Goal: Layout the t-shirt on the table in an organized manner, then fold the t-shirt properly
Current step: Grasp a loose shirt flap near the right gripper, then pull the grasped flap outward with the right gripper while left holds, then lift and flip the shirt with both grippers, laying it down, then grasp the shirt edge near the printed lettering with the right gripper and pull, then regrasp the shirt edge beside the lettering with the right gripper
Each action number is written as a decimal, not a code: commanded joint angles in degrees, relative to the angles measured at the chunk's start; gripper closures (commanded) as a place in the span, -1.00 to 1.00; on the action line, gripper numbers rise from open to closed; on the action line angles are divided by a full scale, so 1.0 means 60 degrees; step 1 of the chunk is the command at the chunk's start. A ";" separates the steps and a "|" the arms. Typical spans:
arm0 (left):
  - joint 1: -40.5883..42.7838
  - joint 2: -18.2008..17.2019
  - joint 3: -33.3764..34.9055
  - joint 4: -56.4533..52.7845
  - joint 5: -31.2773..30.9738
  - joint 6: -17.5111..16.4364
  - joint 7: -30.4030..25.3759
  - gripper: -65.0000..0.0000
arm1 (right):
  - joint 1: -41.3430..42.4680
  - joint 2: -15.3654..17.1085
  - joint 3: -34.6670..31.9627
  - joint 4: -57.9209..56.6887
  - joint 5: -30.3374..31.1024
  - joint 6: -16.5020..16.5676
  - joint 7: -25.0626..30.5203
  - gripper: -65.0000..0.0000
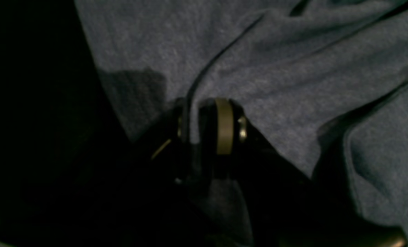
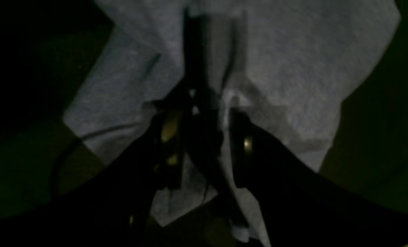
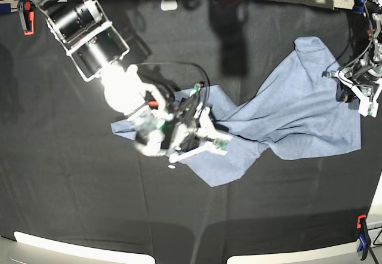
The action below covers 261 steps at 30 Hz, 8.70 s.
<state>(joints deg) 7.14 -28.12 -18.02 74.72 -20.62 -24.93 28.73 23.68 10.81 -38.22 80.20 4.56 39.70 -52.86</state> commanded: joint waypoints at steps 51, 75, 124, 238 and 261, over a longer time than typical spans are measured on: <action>-0.0160 -0.0208 -0.0066 0.0131 -0.0084 -0.0029 -0.0503 0.67 | 0.5020 -0.1537 0.3588 -0.6925 -0.2841 -0.3985 0.4994 1.00; -0.6153 -0.0539 -0.0113 -0.6819 0.0437 0.0441 -0.2255 0.21 | 0.4707 -0.1275 0.3588 -0.6798 -0.3016 -0.3974 0.4295 1.00; -1.0848 -0.2594 -0.0113 -0.7501 -0.3595 -0.2512 0.3257 1.00 | 0.5399 -0.0721 0.3617 -0.1056 -0.2965 -0.3920 0.1027 1.00; -0.4969 -0.1800 -0.0117 -0.7497 -0.4317 -0.2512 0.1275 1.00 | -0.5996 0.2062 0.5945 0.5151 -0.3971 -0.4845 0.0317 1.00; -0.4969 -0.1796 -0.0117 -0.7497 -0.4317 -0.2512 0.1275 1.00 | -0.1716 0.0433 0.5941 0.1672 0.0729 -0.4645 0.1049 0.12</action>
<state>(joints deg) -21.58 -37.43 -18.44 28.88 -45.41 -39.31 37.41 11.68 12.95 -2.92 88.77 9.06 12.14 -48.29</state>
